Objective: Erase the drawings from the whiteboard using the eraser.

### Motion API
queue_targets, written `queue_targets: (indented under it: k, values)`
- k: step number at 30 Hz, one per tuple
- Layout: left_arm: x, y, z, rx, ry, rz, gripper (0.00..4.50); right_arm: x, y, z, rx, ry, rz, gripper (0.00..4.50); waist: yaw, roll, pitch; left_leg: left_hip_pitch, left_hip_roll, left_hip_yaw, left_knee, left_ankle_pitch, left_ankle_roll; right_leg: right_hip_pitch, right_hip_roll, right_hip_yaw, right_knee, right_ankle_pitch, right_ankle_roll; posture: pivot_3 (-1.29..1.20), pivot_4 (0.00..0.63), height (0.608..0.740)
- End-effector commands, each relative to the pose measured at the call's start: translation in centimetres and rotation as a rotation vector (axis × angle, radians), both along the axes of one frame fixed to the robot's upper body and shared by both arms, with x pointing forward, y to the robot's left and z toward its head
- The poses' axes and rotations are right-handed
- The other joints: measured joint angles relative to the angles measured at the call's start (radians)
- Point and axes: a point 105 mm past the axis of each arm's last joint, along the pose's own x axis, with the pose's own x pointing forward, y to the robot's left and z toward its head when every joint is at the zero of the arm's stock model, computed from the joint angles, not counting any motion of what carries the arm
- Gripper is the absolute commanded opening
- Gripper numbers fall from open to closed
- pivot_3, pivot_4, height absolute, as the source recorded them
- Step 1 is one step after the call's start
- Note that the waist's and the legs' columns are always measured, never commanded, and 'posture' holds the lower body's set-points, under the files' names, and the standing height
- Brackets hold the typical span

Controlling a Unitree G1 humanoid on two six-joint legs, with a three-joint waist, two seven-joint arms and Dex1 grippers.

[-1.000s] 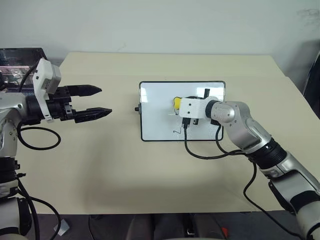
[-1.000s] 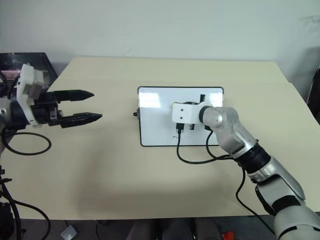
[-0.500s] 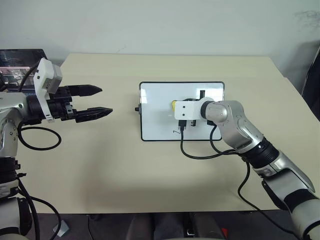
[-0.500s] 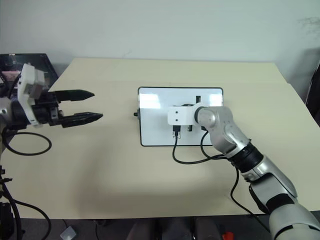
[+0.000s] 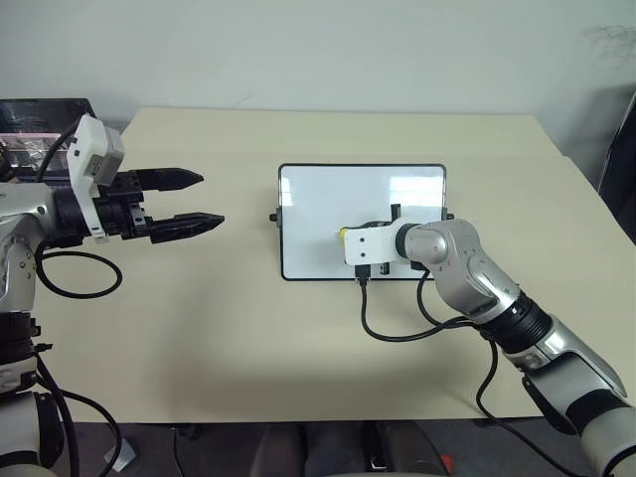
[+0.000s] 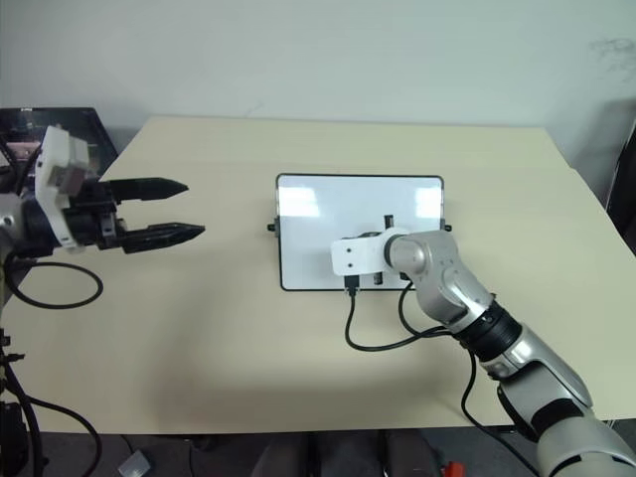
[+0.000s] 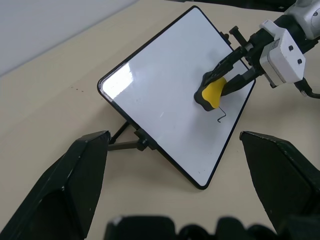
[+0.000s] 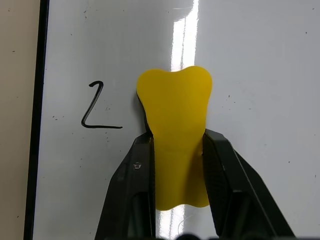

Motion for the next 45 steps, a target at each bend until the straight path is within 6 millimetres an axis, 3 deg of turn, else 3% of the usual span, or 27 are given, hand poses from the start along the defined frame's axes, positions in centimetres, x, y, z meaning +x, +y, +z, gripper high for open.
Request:
queue_targets:
  k: [1, 7, 16, 20, 23, 25, 29, 37, 41, 45]
  values:
    - [0.0, -0.3, 1.0, 0.014, -0.039, -0.01, 4.5, 1.5, -2.4, 0.4, -0.013, -0.015, -0.103, 0.96, 0.0, 0.0, 0.0, 0.0, 0.0, 0.0, 0.0, 0.0, 0.0, 0.0, 0.0, 0.0, 0.0, 0.0, 0.0, 0.0, 0.15, 0.74]
    - [0.2, -0.4, 1.0, 0.013, -0.043, -0.015, 4.5, 3.6, -4.3, 3.5, 0.004, -0.118, -0.18, 0.96, 0.001, 0.0, 0.0, 0.0, 0.0, 0.0, 0.001, 0.001, 0.001, 0.0, 0.0, 0.0, 0.0, 0.001, 0.0, 0.0, 0.15, 0.74]
    - [0.2, -0.4, 1.1, 0.014, -0.047, -0.019, 4.5, 5.1, -5.7, 5.8, 0.046, -0.217, -0.234, 0.96, 0.002, 0.0, 0.0, 0.0, 0.0, 0.001, 0.0, 0.001, 0.001, 0.001, -0.001, 0.0, 0.0, 0.001, -0.001, 0.0, 0.15, 0.74]
    - [0.2, -0.4, 1.2, 0.017, -0.049, -0.019, 4.5, 3.5, -4.1, 6.9, 0.175, -0.139, -0.179, 0.96, 0.002, 0.0, 0.0, 0.0, 0.0, 0.0, 0.0, 0.001, 0.001, 0.0, -0.001, 0.0, -0.001, 0.001, -0.001, 0.0, 0.15, 0.74]
    - [0.1, -0.3, 1.3, 0.02, -0.052, -0.016, 4.5, 1.0, -2.3, 10.2, 0.419, -0.042, -0.081, 0.96, 0.002, 0.001, 0.001, -0.003, 0.0, 0.0, 0.0, 0.001, 0.001, -0.002, -0.001, 0.0, -0.001, 0.001, -0.001, 0.0, 0.15, 0.74]
    - [0.1, -0.2, 1.3, 0.022, -0.052, -0.013, 4.5, 0.0, -2.9, 12.6, 0.545, -0.026, -0.062, 0.96, 0.002, 0.002, 0.002, -0.007, 0.0, -0.001, -0.001, 0.001, 0.001, -0.006, -0.001, 0.0, 0.0, 0.001, -0.001, 0.0, 0.15, 0.74]
    - [0.1, -0.2, 1.3, 0.021, -0.052, -0.013, 4.5, -0.2, -6.9, 15.5, 0.673, -0.088, -0.16, 0.96, 0.006, 0.002, 0.002, -0.008, 0.0, -0.001, -0.002, 0.001, 0.001, -0.007, -0.001, -0.001, -0.001, 0.003, -0.004, 0.0, 0.15, 0.74]
    - [0.5, -0.6, 1.3, 0.015, -0.057, -0.026, 4.5, 0.1, -18.9, 16.6, 0.809, -0.286, -0.551, 0.96, 0.005, 0.002, 0.002, -0.008, -0.001, 0.002, -0.003, 0.0, 0.001, -0.006, -0.002, -0.001, -0.003, 0.002, -0.002, 0.0, 0.15, 0.74]
    - [0.6, -0.6, 1.3, 0.016, -0.057, -0.03, 4.5, -0.6, -23.1, 16.5, 0.966, -0.373, -0.641, 0.96, 0.003, 0.003, 0.002, -0.008, -0.001, 0.003, -0.003, 0.0, 0.001, -0.007, -0.002, -0.001, -0.002, 0.0, -0.002, 0.0, 0.15, 0.74]
    - [0.7, -0.6, 1.3, 0.018, -0.057, -0.033, 4.5, -1.5, -26.1, 14.2, 1.036, -0.384, -0.709, 0.96, 0.001, 0.003, 0.002, -0.008, 0.0, 0.004, -0.004, 0.0, 0.001, -0.006, -0.001, 0.0, -0.002, 0.0, -0.001, 0.0, 0.15, 0.74]
